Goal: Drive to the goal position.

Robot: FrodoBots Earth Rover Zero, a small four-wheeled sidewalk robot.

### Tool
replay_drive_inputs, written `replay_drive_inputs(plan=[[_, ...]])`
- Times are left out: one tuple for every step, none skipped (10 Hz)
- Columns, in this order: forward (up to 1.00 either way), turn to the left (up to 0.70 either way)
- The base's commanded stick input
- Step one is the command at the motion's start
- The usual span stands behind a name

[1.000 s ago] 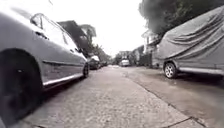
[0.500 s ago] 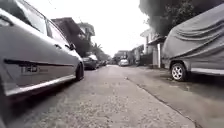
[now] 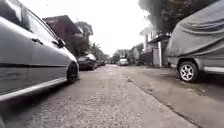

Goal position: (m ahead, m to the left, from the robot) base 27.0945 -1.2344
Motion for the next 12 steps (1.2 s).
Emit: replay_drive_inputs(plan=[[1.00, 0.00], [1.00, 0.00], [1.00, 0.00], [1.00, 0.00], [1.00, 0.00], [1.00, 0.00], [1.00, 0.00], [1.00, 0.13], [1.00, 0.16], [1.00, 0.00], [1.00, 0.00], [1.00, 0.00]])
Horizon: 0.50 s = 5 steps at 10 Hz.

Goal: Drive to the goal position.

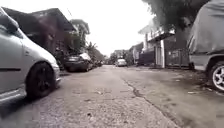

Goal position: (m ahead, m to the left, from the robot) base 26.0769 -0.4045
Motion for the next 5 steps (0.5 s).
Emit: replay_drive_inputs(plan=[[1.00, 0.00], [1.00, 0.00], [1.00, 0.09], [1.00, 0.25], [1.00, 0.00]])
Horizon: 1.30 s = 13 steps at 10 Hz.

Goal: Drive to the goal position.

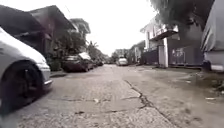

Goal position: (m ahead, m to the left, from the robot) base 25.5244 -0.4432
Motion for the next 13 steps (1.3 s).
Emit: replay_drive_inputs(plan=[[1.00, 0.00], [1.00, 0.00], [1.00, 0.00], [1.00, 0.00], [1.00, 0.00], [1.00, 0.00], [1.00, 0.00], [1.00, 0.00], [1.00, 0.00], [1.00, 0.00], [1.00, 0.00], [1.00, 0.00], [1.00, 0.00]])
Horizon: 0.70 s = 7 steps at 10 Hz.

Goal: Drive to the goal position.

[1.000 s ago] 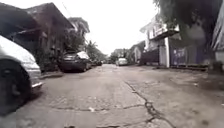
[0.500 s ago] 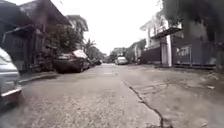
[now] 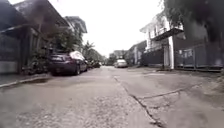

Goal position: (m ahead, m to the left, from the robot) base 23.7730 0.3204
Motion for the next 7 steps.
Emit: replay_drive_inputs(plan=[[1.00, 0.00], [1.00, 0.00], [1.00, 0.00], [1.00, 0.16], [1.00, 0.27], [1.00, 0.27], [1.00, 0.27]])
